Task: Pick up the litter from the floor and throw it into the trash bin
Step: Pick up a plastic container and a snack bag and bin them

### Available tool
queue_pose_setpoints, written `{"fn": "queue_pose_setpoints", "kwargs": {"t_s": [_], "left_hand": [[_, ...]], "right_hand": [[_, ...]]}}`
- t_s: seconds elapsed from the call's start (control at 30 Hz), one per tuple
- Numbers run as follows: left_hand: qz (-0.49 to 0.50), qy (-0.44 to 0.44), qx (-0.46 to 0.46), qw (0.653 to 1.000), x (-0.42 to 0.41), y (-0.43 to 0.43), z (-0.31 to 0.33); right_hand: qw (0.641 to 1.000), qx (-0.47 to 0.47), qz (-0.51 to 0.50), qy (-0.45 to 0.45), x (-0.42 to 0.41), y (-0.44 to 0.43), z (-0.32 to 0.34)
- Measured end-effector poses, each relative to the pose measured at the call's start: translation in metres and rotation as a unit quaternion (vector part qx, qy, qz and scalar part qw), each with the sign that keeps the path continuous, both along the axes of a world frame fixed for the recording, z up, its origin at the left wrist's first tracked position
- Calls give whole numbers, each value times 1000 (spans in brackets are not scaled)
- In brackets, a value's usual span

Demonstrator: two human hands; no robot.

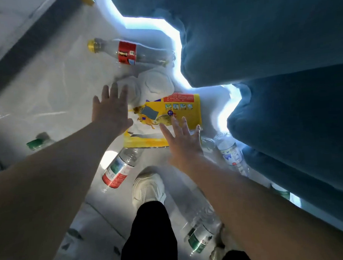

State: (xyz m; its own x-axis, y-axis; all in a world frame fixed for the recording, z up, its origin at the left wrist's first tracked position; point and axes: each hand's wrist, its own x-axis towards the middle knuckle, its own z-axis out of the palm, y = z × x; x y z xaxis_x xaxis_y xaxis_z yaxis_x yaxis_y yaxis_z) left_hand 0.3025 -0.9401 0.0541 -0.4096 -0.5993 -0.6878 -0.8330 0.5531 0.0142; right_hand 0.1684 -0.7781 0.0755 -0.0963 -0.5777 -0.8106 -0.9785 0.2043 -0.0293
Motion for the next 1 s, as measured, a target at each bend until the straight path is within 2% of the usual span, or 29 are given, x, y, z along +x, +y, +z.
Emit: {"fn": "queue_pose_setpoints", "kwargs": {"t_s": [0.13,0.27,0.43,0.57,0.8,0.9,1.0], "left_hand": [[-19,22,-8,1000,-12,-11,-24],[-34,4,11,999,-17,-21,-37],[-61,0,-13,998,-22,-28,-50],[-32,29,-18,999,-29,-26,-49],[-18,-68,46,996,-21,-23,-26],[36,-79,78,993,-11,-25,-13],[98,-60,93,989,4,-20,6]], "right_hand": [[999,-39,1,-1,0,-7,-28],[998,-63,5,0,4,-12,-42],[996,-86,-7,0,1,-9,-52],[995,-98,21,-3,2,-6,-52],[992,-84,85,39,1,-19,-30],[987,-100,123,14,-7,-25,-21],[982,-132,129,29,-17,-29,-5]]}}
